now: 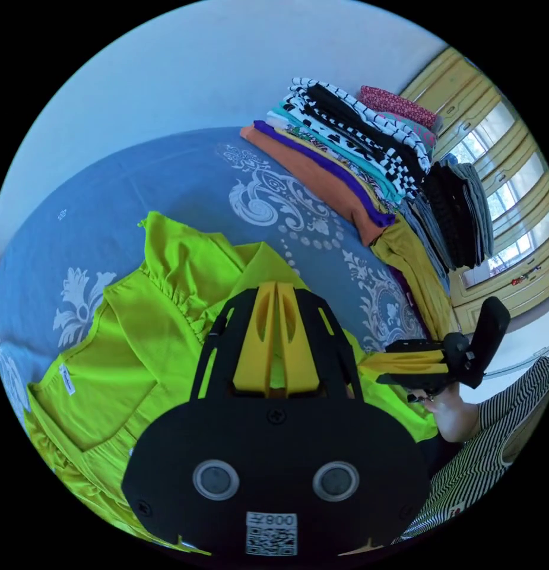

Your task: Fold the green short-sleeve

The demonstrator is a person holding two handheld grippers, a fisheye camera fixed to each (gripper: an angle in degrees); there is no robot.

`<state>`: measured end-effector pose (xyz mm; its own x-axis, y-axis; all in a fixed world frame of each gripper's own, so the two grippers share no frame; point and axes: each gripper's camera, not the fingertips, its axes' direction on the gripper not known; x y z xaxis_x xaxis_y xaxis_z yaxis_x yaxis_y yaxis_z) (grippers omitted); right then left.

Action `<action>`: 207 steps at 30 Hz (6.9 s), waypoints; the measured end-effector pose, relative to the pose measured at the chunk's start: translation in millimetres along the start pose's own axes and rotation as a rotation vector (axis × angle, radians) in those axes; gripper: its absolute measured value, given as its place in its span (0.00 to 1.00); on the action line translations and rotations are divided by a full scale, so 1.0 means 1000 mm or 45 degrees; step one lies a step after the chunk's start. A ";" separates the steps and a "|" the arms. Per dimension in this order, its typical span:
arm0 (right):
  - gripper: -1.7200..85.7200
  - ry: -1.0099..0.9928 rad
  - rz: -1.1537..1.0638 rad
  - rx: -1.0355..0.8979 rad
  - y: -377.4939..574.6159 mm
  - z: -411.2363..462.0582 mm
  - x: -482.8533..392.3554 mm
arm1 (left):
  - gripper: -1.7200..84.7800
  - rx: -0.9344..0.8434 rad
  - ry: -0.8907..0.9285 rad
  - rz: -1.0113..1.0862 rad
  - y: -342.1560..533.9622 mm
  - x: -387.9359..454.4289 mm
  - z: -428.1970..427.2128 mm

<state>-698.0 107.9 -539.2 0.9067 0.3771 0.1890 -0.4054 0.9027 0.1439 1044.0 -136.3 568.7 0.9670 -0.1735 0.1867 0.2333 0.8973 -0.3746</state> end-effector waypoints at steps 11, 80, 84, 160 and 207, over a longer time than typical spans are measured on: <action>0.02 -0.061 0.053 -0.049 -0.047 -0.014 0.003 | 0.02 -0.072 -0.010 0.006 0.037 -0.012 0.060; 0.11 0.060 -1.071 -0.461 -0.674 0.256 -1.066 | 0.04 0.977 0.299 -1.388 1.164 -0.406 0.220; 0.11 0.172 -1.136 -0.548 -0.676 0.319 -1.116 | 0.04 0.954 0.273 -1.351 1.173 -0.410 0.228; 0.02 -0.547 -0.024 -0.507 -0.614 0.566 -0.600 | 0.05 0.495 0.275 -0.575 0.839 -0.369 0.262; 0.02 -0.122 -0.797 -0.404 -0.654 0.448 -0.825 | 0.02 0.648 0.251 -0.877 0.940 -0.425 0.218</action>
<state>-1233.4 -886.3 -354.5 0.9383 -0.2389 0.2501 0.2550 0.9664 -0.0336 830.0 869.6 335.2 0.6389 -0.7680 0.0443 0.7431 0.6310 0.2229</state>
